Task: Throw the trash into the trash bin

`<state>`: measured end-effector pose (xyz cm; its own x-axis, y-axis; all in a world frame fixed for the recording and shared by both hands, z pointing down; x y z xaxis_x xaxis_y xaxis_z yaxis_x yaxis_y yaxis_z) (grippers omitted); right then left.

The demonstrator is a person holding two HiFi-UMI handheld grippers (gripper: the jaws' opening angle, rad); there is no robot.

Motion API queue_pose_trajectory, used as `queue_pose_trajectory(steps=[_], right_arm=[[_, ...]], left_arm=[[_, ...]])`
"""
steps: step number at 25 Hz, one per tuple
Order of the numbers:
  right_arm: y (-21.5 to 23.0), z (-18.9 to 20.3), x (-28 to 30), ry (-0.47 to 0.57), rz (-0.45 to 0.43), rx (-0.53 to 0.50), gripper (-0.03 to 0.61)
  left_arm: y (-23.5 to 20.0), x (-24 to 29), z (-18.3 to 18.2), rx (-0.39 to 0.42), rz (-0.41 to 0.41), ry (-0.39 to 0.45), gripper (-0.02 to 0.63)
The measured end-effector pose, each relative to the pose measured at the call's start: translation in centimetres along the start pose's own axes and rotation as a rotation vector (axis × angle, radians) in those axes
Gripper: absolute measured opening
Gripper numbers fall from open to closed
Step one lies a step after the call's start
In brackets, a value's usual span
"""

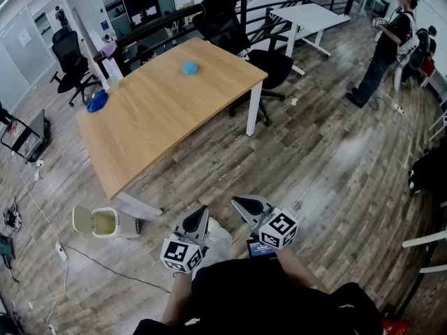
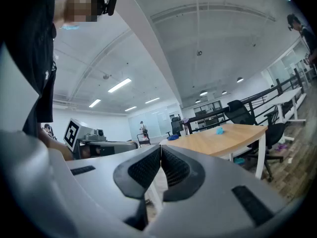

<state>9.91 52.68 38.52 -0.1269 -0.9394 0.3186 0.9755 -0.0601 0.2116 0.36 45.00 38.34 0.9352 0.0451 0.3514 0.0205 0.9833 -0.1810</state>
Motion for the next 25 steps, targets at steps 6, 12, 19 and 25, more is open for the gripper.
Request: queue_pose_trajectory(steps=[6, 12, 19, 25], right_arm=[[6.2, -3.9, 7.3, -0.019, -0.012, -0.025, -0.002], [10.0, -9.9, 15.3, -0.034, -0.079, -0.114, -0.002], [12.0, -12.5, 24.7, -0.092, -0.095, -0.144, -0.002], [14.9, -14.1, 29.3, -0.142, -0.143, -0.136, -0.002]], left_arm=[[-9.5, 5.2, -4.0, -0.029, -0.024, 0.05, -0.002], [-15.7, 9.4, -7.8, -0.053, 0.016, 0.09, -0.002], [-25.3, 10.1, -9.4, -0.134, 0.004, 0.17, -0.002], [-28.9, 11.8, -10.4, -0.189, -0.04, 0.158, -0.002]])
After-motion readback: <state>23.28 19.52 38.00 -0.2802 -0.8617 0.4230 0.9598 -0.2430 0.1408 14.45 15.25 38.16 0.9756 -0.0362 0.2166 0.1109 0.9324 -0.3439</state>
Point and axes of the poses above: the fingertips, and each gripper's own axes: x forward along the fingers, y to its right, z out of its underside, the point moved 3 cm from there along -x, backward along the fingers, and after that the axes turned 15 degrees about -y, right-handed, at the moved point
